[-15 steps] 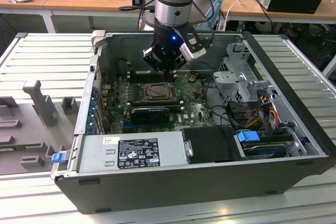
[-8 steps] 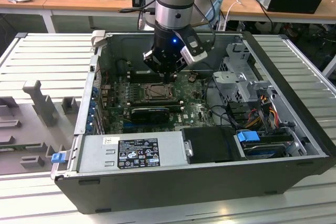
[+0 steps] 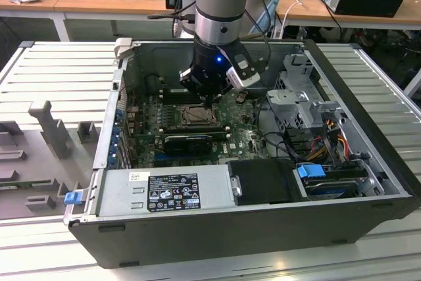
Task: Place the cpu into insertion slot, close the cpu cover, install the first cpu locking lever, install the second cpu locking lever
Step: 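Install the second cpu locking lever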
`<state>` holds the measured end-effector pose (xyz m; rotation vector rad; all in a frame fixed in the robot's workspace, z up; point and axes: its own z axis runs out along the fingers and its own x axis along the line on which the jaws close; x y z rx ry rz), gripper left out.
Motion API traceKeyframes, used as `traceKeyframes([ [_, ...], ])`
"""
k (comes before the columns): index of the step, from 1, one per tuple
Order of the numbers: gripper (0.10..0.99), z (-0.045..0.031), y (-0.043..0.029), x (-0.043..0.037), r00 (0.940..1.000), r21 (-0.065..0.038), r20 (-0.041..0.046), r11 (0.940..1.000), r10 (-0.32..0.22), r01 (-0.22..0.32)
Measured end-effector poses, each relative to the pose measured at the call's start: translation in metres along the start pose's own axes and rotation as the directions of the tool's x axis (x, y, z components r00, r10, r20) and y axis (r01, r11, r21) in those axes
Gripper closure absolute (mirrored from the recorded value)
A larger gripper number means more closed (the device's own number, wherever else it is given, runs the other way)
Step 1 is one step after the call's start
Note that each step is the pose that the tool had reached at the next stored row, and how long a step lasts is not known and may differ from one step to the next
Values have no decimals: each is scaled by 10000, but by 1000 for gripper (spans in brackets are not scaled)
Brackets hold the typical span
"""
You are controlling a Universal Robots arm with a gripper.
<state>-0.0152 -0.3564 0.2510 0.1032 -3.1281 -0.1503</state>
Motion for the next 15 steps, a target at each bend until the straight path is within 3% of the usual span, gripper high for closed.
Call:
traceKeyframes([
  [5,980,-3,-62,6,10000,-3,1,10000,1,-1],
  [8,980,-1,-93,17,10000,-86,5,10000,-1,1],
  [9,980,7,-112,21,10000,-176,11,9998,-3,4],
  [12,980,43,-193,46,10000,-613,34,9981,-75,77],
  [15,980,82,-234,67,10000,-622,33,9980,-93,95],
])
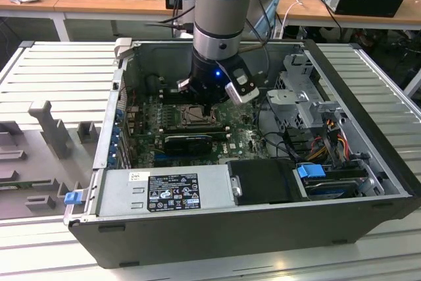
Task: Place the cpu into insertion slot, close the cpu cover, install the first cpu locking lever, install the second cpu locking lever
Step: 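Install the second cpu locking lever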
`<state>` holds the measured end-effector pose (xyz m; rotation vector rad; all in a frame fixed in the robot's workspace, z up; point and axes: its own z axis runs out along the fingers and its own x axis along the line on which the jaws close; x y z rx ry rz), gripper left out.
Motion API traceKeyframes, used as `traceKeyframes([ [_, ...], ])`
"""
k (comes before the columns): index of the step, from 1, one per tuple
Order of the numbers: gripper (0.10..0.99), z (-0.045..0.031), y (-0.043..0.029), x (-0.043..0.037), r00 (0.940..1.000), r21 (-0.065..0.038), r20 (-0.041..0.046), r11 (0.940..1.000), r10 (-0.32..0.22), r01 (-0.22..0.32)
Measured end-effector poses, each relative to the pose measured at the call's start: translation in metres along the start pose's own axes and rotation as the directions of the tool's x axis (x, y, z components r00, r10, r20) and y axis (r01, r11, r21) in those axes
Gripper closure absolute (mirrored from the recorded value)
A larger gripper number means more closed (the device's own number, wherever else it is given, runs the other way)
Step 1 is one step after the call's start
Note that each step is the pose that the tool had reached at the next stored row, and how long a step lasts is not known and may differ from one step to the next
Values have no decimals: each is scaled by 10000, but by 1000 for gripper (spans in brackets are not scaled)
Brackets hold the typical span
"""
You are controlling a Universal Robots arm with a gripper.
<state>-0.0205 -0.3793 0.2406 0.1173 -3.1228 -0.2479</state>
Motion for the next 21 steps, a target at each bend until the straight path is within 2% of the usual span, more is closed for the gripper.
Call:
traceKeyframes([
  [2,980,13,-12,29,10000,-10,-4,10000,-21,21],
  [8,980,37,-54,243,10000,-88,-5,9999,-71,71],
  [11,980,120,-68,278,10000,-114,-4,9999,-76,76],
  [12,980,131,-70,294,10000,-160,-3,9998,-77,77],
  [14,980,143,-71,345,10000,-302,10,9995,-80,81],
  [15,980,152,-80,397,10000,-441,22,9990,-80,81],
  [17,980,157,-107,417,10000,-600,36,9982,-84,86],
  [18,980,158,-145,427,10000,-758,48,9971,-83,86],
  [20,980,157,-197,438,9999,-943,64,9955,-85,91],
  [21,980,154,-239,444,9999,-1084,76,9941,-86,94],
])
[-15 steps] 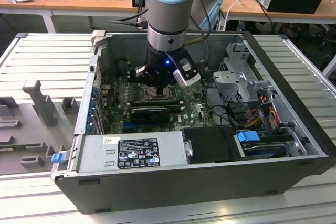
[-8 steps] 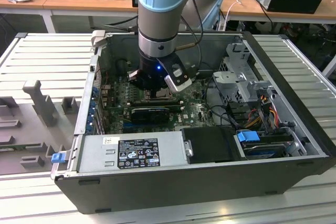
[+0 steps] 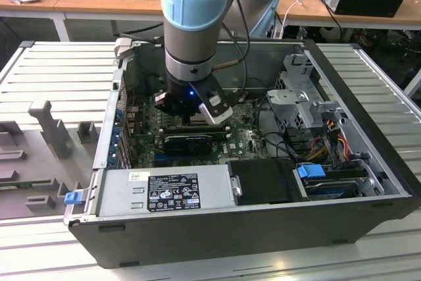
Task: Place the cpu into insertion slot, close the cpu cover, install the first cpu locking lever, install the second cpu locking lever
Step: 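Install the second cpu locking lever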
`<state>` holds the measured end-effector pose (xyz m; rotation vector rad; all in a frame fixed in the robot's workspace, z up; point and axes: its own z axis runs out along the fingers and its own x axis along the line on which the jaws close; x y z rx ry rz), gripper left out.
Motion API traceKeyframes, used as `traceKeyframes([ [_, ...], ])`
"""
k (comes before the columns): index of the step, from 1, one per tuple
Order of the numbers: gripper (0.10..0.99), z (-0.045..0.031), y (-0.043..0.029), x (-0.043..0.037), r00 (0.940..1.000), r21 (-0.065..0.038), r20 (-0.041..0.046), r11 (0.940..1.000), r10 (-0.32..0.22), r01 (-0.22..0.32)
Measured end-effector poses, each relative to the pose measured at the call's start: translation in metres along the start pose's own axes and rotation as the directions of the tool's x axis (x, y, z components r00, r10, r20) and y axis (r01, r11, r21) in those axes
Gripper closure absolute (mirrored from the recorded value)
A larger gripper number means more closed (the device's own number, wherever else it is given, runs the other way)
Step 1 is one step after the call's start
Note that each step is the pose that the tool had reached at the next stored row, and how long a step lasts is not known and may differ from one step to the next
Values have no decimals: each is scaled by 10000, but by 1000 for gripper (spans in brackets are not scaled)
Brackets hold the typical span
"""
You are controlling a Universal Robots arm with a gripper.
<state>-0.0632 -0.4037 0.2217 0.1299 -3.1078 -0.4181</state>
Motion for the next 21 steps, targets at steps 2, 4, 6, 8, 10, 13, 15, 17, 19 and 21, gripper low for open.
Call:
traceKeyframes([
  [2,980,-7,-39,7,10000,-139,12,9999,-1,1],
  [4,980,-7,-98,25,10000,-376,31,9993,-4,5],
  [6,980,17,-133,29,10000,-545,44,9985,-6,8],
  [8,980,34,-141,34,10000,-632,51,9980,-6,9],
  [10,980,70,-152,38,10000,-764,64,9971,-10,15],
  [13,980,129,-168,45,10000,-809,65,9967,-9,15],
  [15,980,190,-183,64,10000,-897,73,9960,-8,15],
  [17,980,230,-189,107,10000,-1129,94,9936,-12,23],
  [19,980,243,-191,125,10000,-1169,96,9931,-12,23],
  [21,980,257,-191,135,9999,-1210,100,9927,-12,24],
])
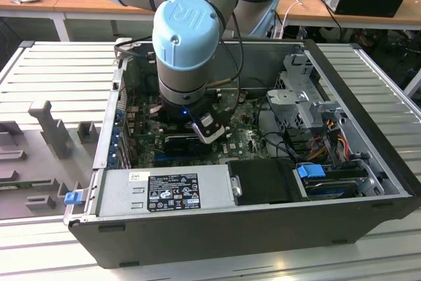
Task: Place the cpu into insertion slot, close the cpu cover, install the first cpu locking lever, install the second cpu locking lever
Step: 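Install the second cpu locking lever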
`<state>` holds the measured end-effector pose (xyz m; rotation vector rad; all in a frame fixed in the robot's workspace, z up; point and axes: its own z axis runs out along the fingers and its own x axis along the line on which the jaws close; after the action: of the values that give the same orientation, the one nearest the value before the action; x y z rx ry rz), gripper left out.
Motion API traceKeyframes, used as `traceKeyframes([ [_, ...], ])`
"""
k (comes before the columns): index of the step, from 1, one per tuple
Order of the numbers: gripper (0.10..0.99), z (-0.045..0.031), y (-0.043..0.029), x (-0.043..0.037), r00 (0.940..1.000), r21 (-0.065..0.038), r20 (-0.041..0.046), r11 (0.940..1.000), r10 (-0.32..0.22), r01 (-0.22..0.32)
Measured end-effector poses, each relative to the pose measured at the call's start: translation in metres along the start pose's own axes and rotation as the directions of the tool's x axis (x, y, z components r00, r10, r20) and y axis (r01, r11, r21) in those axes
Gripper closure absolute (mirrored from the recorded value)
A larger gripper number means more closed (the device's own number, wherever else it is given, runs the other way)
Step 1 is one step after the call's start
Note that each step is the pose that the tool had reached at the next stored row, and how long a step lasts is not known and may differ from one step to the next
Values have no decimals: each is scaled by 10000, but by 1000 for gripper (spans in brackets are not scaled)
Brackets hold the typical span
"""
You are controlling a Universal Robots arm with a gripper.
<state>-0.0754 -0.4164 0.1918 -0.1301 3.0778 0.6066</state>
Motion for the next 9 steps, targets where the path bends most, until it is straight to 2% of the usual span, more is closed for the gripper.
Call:
traceKeyframes([
  [2,980,21,10,8,10000,-81,7,10000,-2,2],
  [5,980,34,19,29,10000,-124,9,9999,-3,3],
  [9,980,-39,51,50,10000,-150,12,9999,-4,4],
])
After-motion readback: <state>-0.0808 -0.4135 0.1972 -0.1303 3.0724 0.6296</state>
